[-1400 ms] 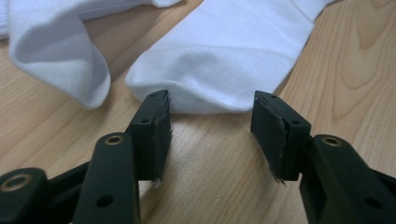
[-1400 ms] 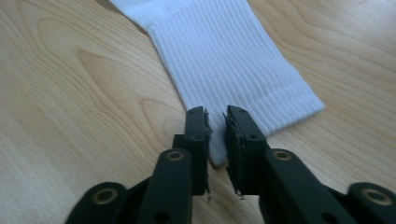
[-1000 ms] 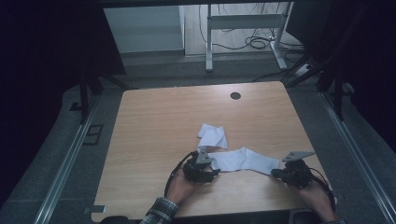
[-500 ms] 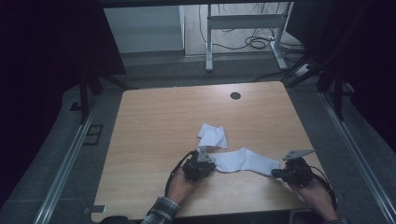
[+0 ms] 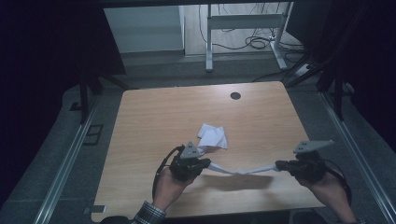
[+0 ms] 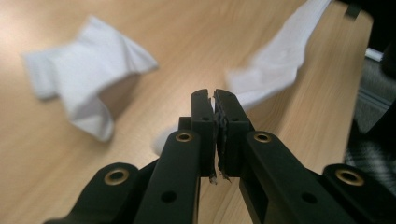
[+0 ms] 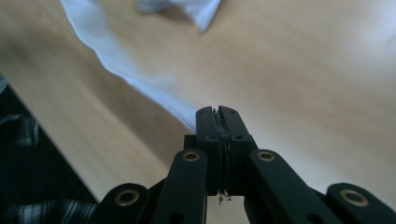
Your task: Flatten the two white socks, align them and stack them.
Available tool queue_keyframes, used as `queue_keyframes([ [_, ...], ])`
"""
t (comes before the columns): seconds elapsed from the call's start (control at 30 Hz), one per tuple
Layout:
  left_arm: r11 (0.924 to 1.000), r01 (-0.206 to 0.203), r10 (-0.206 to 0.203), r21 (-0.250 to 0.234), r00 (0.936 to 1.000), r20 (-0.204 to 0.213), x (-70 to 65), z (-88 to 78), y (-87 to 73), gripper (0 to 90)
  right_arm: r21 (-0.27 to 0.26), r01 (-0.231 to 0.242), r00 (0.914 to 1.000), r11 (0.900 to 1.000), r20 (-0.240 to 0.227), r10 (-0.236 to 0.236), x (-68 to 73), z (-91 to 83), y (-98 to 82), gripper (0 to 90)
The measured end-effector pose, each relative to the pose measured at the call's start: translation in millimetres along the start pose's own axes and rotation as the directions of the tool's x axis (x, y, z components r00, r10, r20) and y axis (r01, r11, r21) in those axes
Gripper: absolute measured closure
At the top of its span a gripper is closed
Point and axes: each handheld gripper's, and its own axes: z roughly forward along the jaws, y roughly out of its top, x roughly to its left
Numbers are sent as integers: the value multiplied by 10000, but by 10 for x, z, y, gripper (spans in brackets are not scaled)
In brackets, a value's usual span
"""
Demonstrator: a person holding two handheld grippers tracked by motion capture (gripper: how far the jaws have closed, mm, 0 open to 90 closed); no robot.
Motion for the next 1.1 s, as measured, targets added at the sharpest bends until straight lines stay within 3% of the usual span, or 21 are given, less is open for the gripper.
queue_keyframes([
  [0.07,9996,184,-179,222,9995,-248,94,43,71,851,83,-103,9996,9999,248,101,-125,57,185,861],
  [0.1,9962,661,-626,574,9962,-605,256,223,74,816,211,-196,9995,9996,233,191,-185,146,231,839],
  [0.13,9939,871,-817,678,9935,-797,325,315,46,762,261,-254,9985,9993,500,241,-256,278,265,801],
  [0.2,9922,1009,-942,733,9914,-904,369,373,18,681,522,-553,9962,9971,697,516,-368,465,271,755],
  [0.23,9893,1305,-1222,648,9854,-1185,449,468,-64,646,498,-710,9945,9962,810,668,-432,557,258,732],
  [0.27,9871,1502,-1424,557,9820,-1245,476,491,-109,610,434,-782,9936,9960,847,744,-461,591,248,728],
  [0.37,9850,1674,-1612,424,9793,-1226,477,498,-173,574,279,-1036,9912,9942,862,1008,-518,627,222,715],
  [0.53,9836,1786,-1731,239,9734,-1499,430,540,-255,387,316,-1032,9901,9942,984,996,-543,628,125,678],
  [0.67,9800,1969,-1869,284,9603,-2072,401,705,-332,265,329,-1195,9832,9923,1430,1137,-626,806,-15,668],
  [0.7,9789,2008,-1862,368,9524,-2415,404,782,-366,245,350,-1263,9810,9914,1529,1196,-642,849,-34,667],
  [0.73,9789,2008,-1862,368,9524,-2415,404,782,-366,228,350,-1263,9810,9914,1529,1196,-642,849,-34,667],
  [0.8,9784,2010,-1799,489,9435,-2784,409,848,-402,210,458,-1296,9754,9905,1853,1191,-698,975,-87,637],
  [0.87,9778,1986,-1702,660,9381,-3015,416,892,-435,208,475,-1344,9742,9898,1891,1232,-710,1013,-105,632],
  [1.03,9788,1885,-1536,808,9349,-3201,409,885,-478,202,431,-1461,9748,9883,1763,1364,-693,1088,-180,626],
  [1.1,9797,1733,-1309,1004,9334,-3342,393,844,-488,202,581,-1222,9795,9908,1683,1110,-621,1069,-197,612],
])
